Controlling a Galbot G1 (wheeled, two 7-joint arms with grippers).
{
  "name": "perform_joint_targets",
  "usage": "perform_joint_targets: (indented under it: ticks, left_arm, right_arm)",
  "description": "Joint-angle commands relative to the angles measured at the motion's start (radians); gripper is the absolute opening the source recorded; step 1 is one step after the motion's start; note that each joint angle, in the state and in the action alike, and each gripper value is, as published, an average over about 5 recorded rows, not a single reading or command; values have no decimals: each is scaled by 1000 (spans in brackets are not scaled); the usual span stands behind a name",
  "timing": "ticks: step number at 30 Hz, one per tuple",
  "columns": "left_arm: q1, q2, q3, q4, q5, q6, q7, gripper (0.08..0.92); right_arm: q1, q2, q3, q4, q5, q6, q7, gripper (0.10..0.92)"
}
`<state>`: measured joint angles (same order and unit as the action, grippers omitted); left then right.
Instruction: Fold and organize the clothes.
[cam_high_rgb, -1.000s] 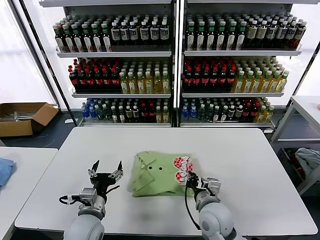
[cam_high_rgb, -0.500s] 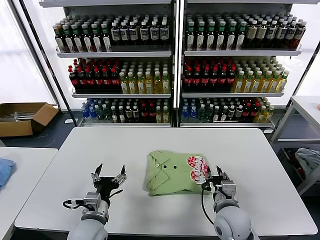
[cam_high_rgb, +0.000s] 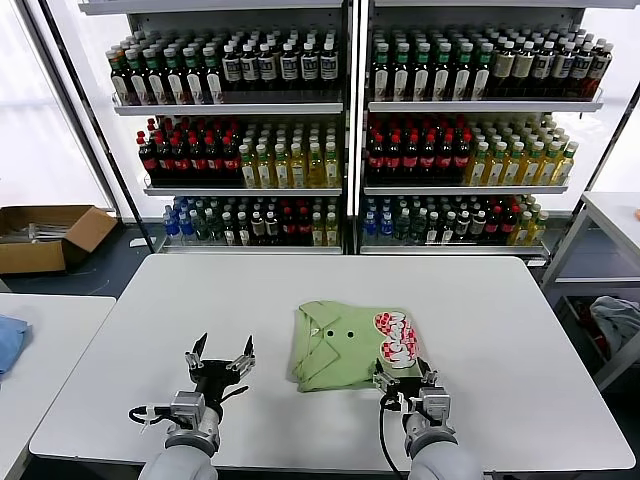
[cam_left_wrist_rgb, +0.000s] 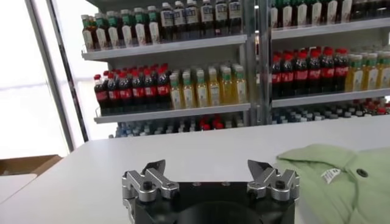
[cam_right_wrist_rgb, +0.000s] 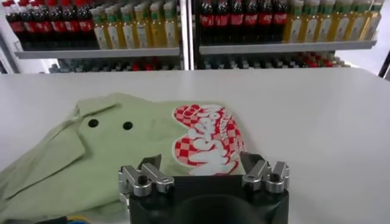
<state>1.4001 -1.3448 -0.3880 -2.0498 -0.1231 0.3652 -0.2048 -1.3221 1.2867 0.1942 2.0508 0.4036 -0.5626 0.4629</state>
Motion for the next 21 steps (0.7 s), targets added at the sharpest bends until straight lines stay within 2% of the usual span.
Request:
perform_joint_targets:
  ticks: [1, 8, 13, 15, 20, 21]
  left_arm:
    - [4, -2, 6, 6, 6, -1, 3, 823]
    - [3, 0, 6, 7, 5, 0, 6, 823]
    - [9, -1, 2, 3, 5, -11, 8, 823]
    - [10, -3, -2, -9, 2, -26, 8, 823]
    - [23, -22, -18, -41, -10, -118, 16, 823]
    - [27, -25, -19, -45, -8, -134, 19, 823]
  right_arm:
    - [-27, 19, -28, -12, 54, -13, 13, 819]
    - [-46, 18, -15, -22, 61, -7, 16, 823]
    - [-42, 6, 18, 54, 12, 18, -12, 823]
    - [-31, -7, 33, 92, -89, 46, -34, 823]
    - [-47, -79, 113, 158, -522, 161, -84, 823]
    - [-63, -94, 141, 164, -549, 170, -87, 823]
